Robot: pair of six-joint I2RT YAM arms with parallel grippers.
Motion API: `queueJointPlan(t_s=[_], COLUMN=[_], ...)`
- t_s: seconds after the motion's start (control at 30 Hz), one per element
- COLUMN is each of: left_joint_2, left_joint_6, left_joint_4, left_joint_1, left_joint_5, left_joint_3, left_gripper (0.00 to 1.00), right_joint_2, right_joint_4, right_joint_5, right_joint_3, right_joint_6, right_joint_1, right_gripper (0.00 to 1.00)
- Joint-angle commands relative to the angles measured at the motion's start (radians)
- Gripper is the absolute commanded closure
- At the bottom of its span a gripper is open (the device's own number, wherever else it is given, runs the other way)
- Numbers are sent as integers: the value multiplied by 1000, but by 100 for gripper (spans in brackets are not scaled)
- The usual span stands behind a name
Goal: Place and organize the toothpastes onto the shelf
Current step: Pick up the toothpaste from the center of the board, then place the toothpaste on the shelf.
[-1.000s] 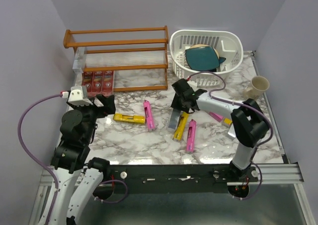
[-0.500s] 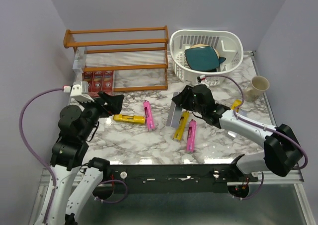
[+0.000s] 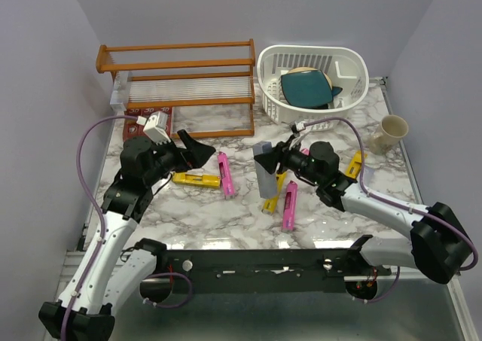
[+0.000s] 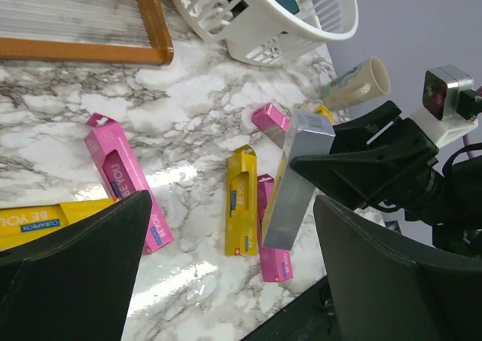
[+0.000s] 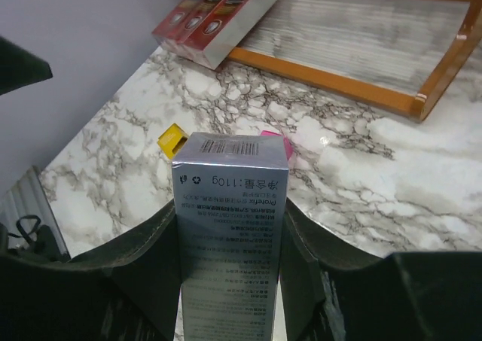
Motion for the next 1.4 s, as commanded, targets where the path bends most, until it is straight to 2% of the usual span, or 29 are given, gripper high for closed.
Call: queueJointPlan(t_s=[0.0,0.07,0.2,0.3,0.53,0.77,1.03,1.37], left_joint_2=[40,78,136,178,256,333,380,431], left_joint_6=[-94,-93,-85,-65,16,90,139,156], left_joint_4=[14,-17,-69,-85,-155,-211,-220,-195], left_joint_1=[-55,-80,-140,-198,-298,-361,-379,-400], left_joint_5=[19,-2,-30,-34,-38,-24,14,91], left_joint_3=[60,102,165,204,239,244,238,239], left_gripper=[1,1,1,2,4,8,25,52], right_joint_2=[-58,-72,-84,-77,-71,-72,-77,-57], right_joint_4=[116,107,60,17,-2,-3,21,36], right_joint_5=[-67,-49,42,77,157,195,209,224], right_joint_3=[-23,-22,-11,6,18,15,3,-3], right_joint_6=[-250,-312,-537,-628,-717,-754,-763,-774], right_joint_1=[45,88,192,263,359,387,395,402], right_gripper=[79,79,76,75,73,72,71,70])
